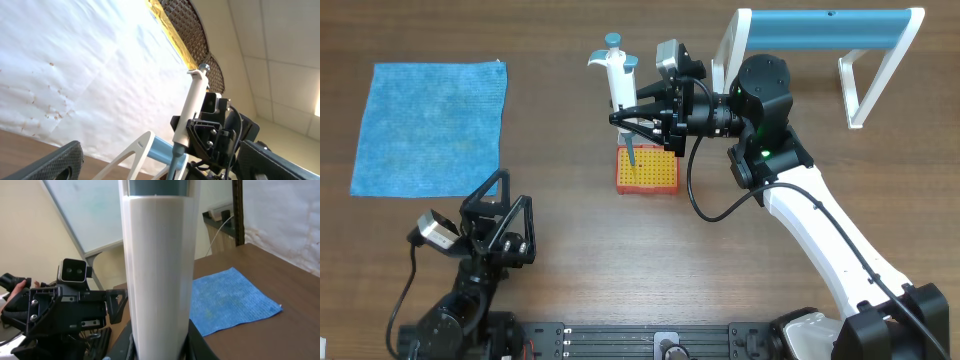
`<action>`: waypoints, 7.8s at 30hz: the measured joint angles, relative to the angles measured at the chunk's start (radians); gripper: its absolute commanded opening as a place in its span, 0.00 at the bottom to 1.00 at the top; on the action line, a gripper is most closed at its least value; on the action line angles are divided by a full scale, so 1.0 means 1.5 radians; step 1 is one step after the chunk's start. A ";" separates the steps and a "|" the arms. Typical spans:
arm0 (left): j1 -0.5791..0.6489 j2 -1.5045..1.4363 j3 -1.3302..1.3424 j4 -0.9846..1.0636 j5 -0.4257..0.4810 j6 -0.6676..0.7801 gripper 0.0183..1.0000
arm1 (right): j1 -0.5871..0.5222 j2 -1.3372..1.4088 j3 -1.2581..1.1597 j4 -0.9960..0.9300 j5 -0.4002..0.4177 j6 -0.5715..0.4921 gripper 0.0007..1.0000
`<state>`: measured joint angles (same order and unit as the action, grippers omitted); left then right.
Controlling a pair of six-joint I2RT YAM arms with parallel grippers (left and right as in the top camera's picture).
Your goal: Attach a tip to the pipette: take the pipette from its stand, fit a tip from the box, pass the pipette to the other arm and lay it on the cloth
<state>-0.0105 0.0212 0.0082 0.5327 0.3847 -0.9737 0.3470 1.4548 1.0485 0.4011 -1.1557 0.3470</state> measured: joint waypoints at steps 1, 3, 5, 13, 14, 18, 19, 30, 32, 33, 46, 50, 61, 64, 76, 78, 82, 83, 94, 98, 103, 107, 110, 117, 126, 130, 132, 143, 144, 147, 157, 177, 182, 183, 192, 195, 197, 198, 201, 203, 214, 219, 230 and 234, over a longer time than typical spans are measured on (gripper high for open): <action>0.000 0.007 0.002 0.000 -0.002 0.000 1.00 | 0.000 0.000 0.000 0.000 -0.003 0.000 0.08; 0.000 0.085 0.055 0.000 -0.005 -0.006 1.00 | 0.000 0.000 0.000 0.000 -0.013 0.003 0.08; 0.000 0.165 0.116 0.000 0.003 -0.016 1.00 | 0.002 0.000 0.001 0.002 -0.027 0.005 0.07; -0.001 0.627 0.452 0.003 0.376 -0.024 1.00 | 0.023 -0.001 0.001 0.002 -0.098 0.073 0.07; -0.001 0.651 0.469 0.003 0.423 -0.024 1.00 | 0.030 -0.001 0.001 0.002 -0.102 0.078 0.08; -0.051 0.664 0.476 0.152 0.511 -0.028 1.00 | 0.045 -0.001 0.001 0.002 -0.105 0.098 0.07; -0.054 0.663 0.476 0.160 0.514 -0.028 1.00 | 0.046 -0.001 0.001 0.002 -0.107 0.101 0.07; -0.053 0.664 0.476 0.167 0.525 -0.029 0.42 | 0.085 -0.001 0.001 0.049 -0.114 0.127 0.08; -0.052 0.667 0.476 0.165 0.519 -0.028 0.27 | 0.087 -0.002 0.001 0.052 -0.124 0.127 0.08; -0.052 0.668 0.476 0.164 0.512 -0.028 0.26 | 0.089 -0.004 0.001 0.053 -0.127 0.127 0.08; -0.052 0.669 0.476 0.165 0.496 -0.011 0.01 | 0.094 -0.005 0.004 0.052 -0.113 0.144 0.82; -0.053 0.668 0.476 0.167 0.494 -0.018 0.01 | 0.091 -0.005 0.004 0.050 -0.104 0.139 0.83; -0.054 0.667 0.488 -0.329 0.386 0.215 0.01 | -0.169 -0.005 0.004 0.033 -0.136 0.079 0.84; -0.055 0.667 0.487 -0.498 0.223 0.240 0.01 | -0.174 -0.007 0.007 -0.091 0.049 -0.007 0.83; 0.019 0.891 0.942 -1.071 -0.195 0.580 0.01 | -0.146 -0.404 0.005 -0.541 0.764 -0.206 0.84; 0.087 1.021 1.066 -1.106 -0.202 0.640 0.01 | -0.129 -0.509 -0.005 -0.626 0.790 -0.205 0.84; 0.151 1.147 1.167 -1.125 -0.200 0.723 0.01 | -0.112 -0.673 -0.009 -0.828 0.865 -0.163 0.97; 0.170 1.183 1.167 -1.117 -0.203 0.742 0.01 | -0.112 -0.709 -0.007 -0.891 0.881 -0.132 0.97; 0.222 1.369 1.167 -0.951 -0.217 0.831 0.01 | -0.112 -0.822 -0.079 -0.962 0.949 -0.092 0.97; 0.222 1.371 1.167 -0.890 -0.219 0.811 0.00 | -0.111 -0.933 -0.263 -0.808 0.943 -0.089 0.97; 0.205 1.416 1.167 -0.871 -0.216 0.800 0.01 | -0.111 -0.924 -0.463 -0.528 0.939 -0.087 0.97; 0.182 1.437 1.167 -0.852 -0.209 0.772 0.01 | -0.111 -0.924 -0.601 -0.352 0.929 -0.079 0.97; 0.183 1.464 1.167 -0.852 -0.209 0.755 0.01 | -0.111 -0.924 -0.642 -0.346 0.923 -0.051 0.97; 0.183 1.502 1.167 -0.850 -0.209 0.753 0.06 | -0.111 -0.924 -0.644 -0.346 0.923 -0.040 0.97; 0.183 1.502 1.167 -0.833 -0.209 0.753 0.23 | -0.111 -0.924 -0.644 -0.334 0.923 -0.040 0.97; 0.183 1.502 1.167 -0.833 -0.209 0.750 0.44 | -0.111 -0.924 -0.644 -0.314 0.923 -0.040 0.97; 0.183 1.502 1.167 -0.833 -0.209 0.749 0.51 | -0.111 -0.924 -0.644 -0.313 0.923 -0.040 0.98; 0.183 1.502 1.186 -0.896 -0.209 0.750 1.00 | -0.111 -0.924 -0.644 -0.312 0.924 -0.040 0.97; 0.183 1.503 1.217 -0.927 -0.209 0.750 1.00 | -0.111 -0.924 -0.644 -0.312 0.924 -0.040 0.97; 0.183 1.505 1.372 -1.029 -0.212 0.750 1.00 | -0.111 -0.924 -0.644 -0.317 0.934 -0.040 0.97; 0.071 1.382 1.881 -1.313 -0.231 0.743 1.00 | -0.111 -0.921 -0.691 -0.297 0.964 -0.122 0.97; -0.057 0.505 1.487 -1.223 -0.270 0.760 1.00 | -0.111 -0.921 -0.691 -0.297 0.964 -0.136 0.97; 0.030 0.214 0.746 -0.685 -0.256 0.649 1.00 | -0.111 -0.921 -0.691 -0.298 0.964 -0.136 0.97; 0.043 0.157 0.644 -0.615 -0.246 0.625 1.00 | -0.111 -0.921 -0.691 -0.297 0.964 -0.136 0.97; 0.053 0.088 0.297 -0.346 -0.224 0.572 1.00 | -0.111 -0.921 -0.691 -0.297 0.964 -0.136 0.97; 0.053 0.010 0.218 -0.327 -0.223 0.570 1.00 | -0.111 -0.920 -0.692 -0.297 0.964 -0.136 0.97; 0.047 -0.001 0.192 -0.314 -0.223 0.570 1.00 | -0.111 -0.920 -0.691 -0.297 0.964 -0.136 0.97; 0.035 -0.001 0.177 -0.311 -0.223 0.570 1.00 | -0.111 -0.920 -0.692 -0.297 0.964 -0.136 0.97; 0.022 -0.004 0.088 -0.216 -0.224 0.557 1.00 | -0.111 -0.920 -0.692 -0.297 0.964 -0.136 0.97; 0.022 -0.004 0.025 -0.142 -0.224 0.533 1.00 | -0.111 -0.920 -0.692 -0.297 0.964 -0.136 0.97; 0.022 -0.007 -0.001 -0.395 -0.224 0.470 1.00 | -0.111 -0.920 -0.692 -0.297 0.964 -0.136 0.97; 0.022 -0.006 -0.001 -0.402 -0.224 0.468 1.00 | -0.111 -0.920 -0.692 -0.297 0.964 -0.136 0.97; 0.022 -0.006 -0.001 -0.397 -0.176 0.617 1.00 | -0.111 -0.920 -0.692 -0.297 0.964 -0.136 0.97; 0.022 -0.006 -0.001 -0.397 -0.173 0.658 1.00 | -0.111 -0.920 -0.692 -0.297 0.964 -0.136 0.97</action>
<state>0.0223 0.0116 0.0063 -0.0628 0.1253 0.0132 0.1810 0.0746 0.0109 -0.0444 0.2909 0.1432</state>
